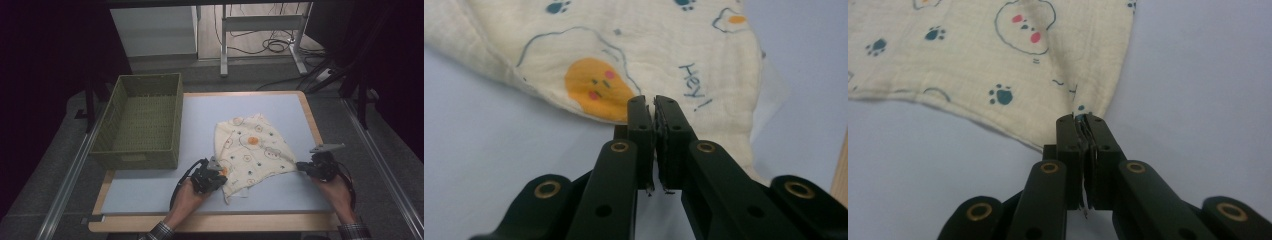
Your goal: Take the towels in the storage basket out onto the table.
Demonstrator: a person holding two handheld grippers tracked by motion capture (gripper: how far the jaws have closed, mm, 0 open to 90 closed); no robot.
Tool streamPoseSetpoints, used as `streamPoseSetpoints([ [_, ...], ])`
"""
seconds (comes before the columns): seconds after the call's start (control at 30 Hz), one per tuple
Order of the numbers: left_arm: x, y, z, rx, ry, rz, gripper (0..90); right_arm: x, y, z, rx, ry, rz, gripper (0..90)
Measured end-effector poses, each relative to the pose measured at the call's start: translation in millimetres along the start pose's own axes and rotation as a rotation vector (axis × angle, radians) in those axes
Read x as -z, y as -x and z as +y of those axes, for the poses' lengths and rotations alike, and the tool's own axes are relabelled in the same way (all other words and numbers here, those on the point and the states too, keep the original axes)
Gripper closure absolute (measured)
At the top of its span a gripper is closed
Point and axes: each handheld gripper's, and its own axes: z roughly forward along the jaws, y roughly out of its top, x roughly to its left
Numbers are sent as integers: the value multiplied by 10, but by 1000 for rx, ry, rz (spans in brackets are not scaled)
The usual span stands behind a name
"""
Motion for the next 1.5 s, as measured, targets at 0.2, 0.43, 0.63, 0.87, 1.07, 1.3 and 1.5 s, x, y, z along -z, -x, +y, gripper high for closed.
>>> streamPoseSetpoints([
  [0.2,162,-97,-152,23,-13,3,863,162,-188,-198,28,4,39,862],
  [0.43,306,-134,-219,36,-2,21,688,315,-463,-436,60,3,79,822],
  [0.63,286,-280,147,30,35,81,568,338,-376,-246,52,46,51,746],
  [0.87,16,-465,640,10,25,141,564,110,-265,-70,33,60,44,721],
  [1.07,-287,-628,973,-11,1,174,616,-22,-227,-18,12,63,17,759],
  [1.3,-632,-786,1129,-8,-42,204,677,-69,-201,-56,16,62,15,721],
  [1.5,-719,-872,1086,14,-48,190,822,-84,-177,-109,11,80,33,696],
])
